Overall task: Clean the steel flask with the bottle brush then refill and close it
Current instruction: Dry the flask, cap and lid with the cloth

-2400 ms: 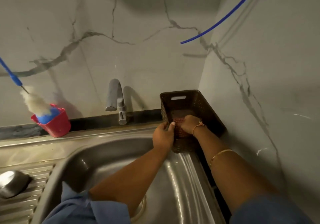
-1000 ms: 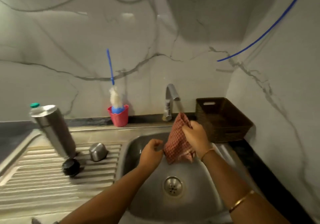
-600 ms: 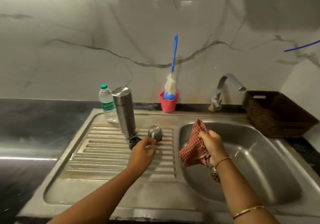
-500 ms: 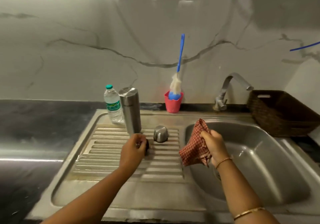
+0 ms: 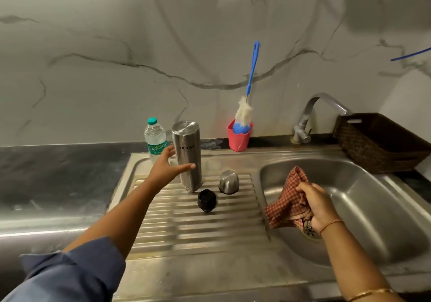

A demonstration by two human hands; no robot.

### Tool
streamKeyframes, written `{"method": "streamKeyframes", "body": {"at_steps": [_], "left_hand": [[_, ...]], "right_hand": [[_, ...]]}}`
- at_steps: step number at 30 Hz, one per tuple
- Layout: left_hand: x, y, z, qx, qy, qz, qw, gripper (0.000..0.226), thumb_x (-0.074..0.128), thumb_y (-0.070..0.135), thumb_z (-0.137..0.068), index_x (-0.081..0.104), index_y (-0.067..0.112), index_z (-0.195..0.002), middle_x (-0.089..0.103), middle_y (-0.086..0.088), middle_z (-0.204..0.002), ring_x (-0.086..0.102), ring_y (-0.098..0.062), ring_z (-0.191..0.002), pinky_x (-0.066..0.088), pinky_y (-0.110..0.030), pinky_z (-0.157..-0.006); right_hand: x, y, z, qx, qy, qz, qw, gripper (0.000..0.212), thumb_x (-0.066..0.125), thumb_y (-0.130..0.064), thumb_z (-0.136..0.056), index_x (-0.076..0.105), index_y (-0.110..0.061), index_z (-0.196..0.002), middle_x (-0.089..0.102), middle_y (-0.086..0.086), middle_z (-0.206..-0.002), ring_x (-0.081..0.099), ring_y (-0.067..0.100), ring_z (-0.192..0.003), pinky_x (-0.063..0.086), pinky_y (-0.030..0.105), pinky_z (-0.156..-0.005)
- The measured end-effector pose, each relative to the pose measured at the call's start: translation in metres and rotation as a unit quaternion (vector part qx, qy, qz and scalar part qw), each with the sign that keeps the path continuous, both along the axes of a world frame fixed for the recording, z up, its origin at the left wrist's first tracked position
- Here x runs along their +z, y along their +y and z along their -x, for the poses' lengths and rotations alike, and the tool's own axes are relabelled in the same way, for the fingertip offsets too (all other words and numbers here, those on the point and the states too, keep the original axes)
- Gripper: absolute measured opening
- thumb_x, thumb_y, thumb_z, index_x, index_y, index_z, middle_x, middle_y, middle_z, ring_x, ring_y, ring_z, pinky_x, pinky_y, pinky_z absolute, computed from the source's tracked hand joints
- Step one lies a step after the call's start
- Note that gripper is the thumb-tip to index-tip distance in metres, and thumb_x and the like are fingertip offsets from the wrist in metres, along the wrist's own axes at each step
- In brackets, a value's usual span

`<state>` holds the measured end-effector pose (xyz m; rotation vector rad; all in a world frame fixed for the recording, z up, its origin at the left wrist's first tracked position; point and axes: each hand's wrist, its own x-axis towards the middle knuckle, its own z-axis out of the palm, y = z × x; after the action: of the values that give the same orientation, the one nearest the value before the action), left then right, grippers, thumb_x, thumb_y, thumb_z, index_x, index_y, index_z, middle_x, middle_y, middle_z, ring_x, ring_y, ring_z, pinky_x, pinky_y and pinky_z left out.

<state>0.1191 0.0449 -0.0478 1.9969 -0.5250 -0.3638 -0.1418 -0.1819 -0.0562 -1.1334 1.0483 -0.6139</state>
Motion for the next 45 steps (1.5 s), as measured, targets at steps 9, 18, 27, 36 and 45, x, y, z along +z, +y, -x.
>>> {"method": "streamKeyframes", "body": {"at_steps": [9, 18, 27, 36, 45], "left_hand": [[0.001, -0.007, -0.001, -0.006, -0.014, 0.034, 0.999, 0.072, 0.084, 0.025, -0.066, 0.048, 0.019, -0.128, 0.056, -0.005, -0.132, 0.052, -0.028, -0.121, 0.046, -0.036, -0.092], [0.013, 0.032, 0.053, 0.078, -0.112, 0.013, 0.99, 0.068, 0.083, 0.037, -0.066, 0.047, 0.026, -0.122, 0.059, 0.003, -0.115, 0.055, -0.016, -0.099, 0.049, -0.033, -0.082], [0.018, 0.013, 0.153, 0.133, -0.154, -0.068, 0.977, 0.06, 0.078, 0.053, -0.065, 0.049, 0.029, -0.111, 0.058, 0.012, -0.095, 0.058, -0.012, -0.084, 0.048, -0.026, -0.066], [0.022, -0.102, 0.211, 0.182, -0.01, 0.052, 0.982, 0.061, 0.082, 0.052, -0.058, 0.051, 0.029, -0.105, 0.06, 0.013, -0.091, 0.062, -0.015, -0.089, 0.055, -0.041, -0.08], [0.029, -0.234, 0.239, 0.197, 0.184, 0.243, 0.932, 0.055, 0.076, 0.031, -0.077, 0.045, 0.017, -0.12, 0.061, -0.004, -0.102, 0.063, -0.019, -0.087, 0.054, -0.029, -0.058]], "right_hand": [[-0.001, -0.002, 0.002, -0.007, 0.0, -0.01, 1.0, 0.011, 0.05, -0.005, -0.087, 0.058, -0.007, -0.08, 0.061, 0.015, -0.076, 0.057, 0.026, -0.066, 0.048, 0.032, -0.061], [0.005, 0.0, -0.013, 0.056, 0.002, 0.03, 0.998, 0.014, 0.051, -0.008, -0.089, 0.058, -0.009, -0.076, 0.061, 0.012, -0.076, 0.057, 0.023, -0.069, 0.046, 0.029, -0.059], [0.008, -0.017, 0.001, 0.156, -0.037, 0.003, 0.987, 0.015, 0.049, -0.006, -0.09, 0.058, -0.008, -0.079, 0.062, 0.013, -0.073, 0.059, 0.025, -0.066, 0.045, 0.029, -0.057], [-0.004, -0.093, 0.046, 0.192, -0.072, -0.125, 0.971, 0.016, 0.048, -0.01, -0.085, 0.06, -0.003, -0.092, 0.061, 0.018, -0.078, 0.059, 0.031, -0.069, 0.05, 0.041, -0.07], [-0.013, -0.135, 0.098, 0.267, -0.077, 0.314, 0.908, 0.019, 0.067, -0.009, -0.078, 0.054, -0.023, -0.074, 0.061, 0.008, -0.087, 0.058, 0.014, -0.072, 0.05, 0.019, -0.061]]}}
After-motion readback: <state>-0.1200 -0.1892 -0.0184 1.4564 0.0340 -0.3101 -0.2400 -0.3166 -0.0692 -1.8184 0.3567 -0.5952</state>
